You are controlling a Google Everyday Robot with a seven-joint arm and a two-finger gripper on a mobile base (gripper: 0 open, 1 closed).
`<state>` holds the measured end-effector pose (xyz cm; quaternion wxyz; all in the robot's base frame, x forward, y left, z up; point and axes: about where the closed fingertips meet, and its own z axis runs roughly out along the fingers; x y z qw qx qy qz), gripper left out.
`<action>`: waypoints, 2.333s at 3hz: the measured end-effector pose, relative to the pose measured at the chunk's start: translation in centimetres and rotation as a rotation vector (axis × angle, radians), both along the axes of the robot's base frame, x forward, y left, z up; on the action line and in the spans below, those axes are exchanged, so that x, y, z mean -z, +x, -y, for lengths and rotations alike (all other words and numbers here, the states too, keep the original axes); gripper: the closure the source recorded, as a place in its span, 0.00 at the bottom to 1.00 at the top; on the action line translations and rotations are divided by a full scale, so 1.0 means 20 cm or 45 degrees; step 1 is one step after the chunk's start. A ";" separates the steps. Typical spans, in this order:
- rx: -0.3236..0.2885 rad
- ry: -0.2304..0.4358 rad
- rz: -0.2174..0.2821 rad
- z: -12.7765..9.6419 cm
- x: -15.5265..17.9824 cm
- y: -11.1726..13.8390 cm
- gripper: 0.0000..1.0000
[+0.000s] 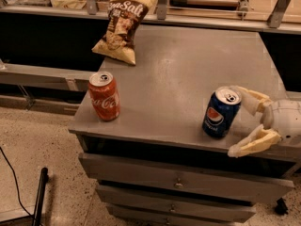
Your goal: Knock pepsi can over
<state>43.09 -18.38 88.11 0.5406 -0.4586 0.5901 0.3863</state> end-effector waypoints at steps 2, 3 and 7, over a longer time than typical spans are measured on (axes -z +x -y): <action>-0.083 0.072 0.161 -0.12 -0.05 0.03 0.00; -0.088 0.030 0.191 -0.18 -0.05 0.06 0.00; -0.006 0.023 0.118 -0.21 -0.06 0.12 0.38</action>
Offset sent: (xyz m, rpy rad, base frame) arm 0.0130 0.0351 0.0125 0.0521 -0.2021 0.0806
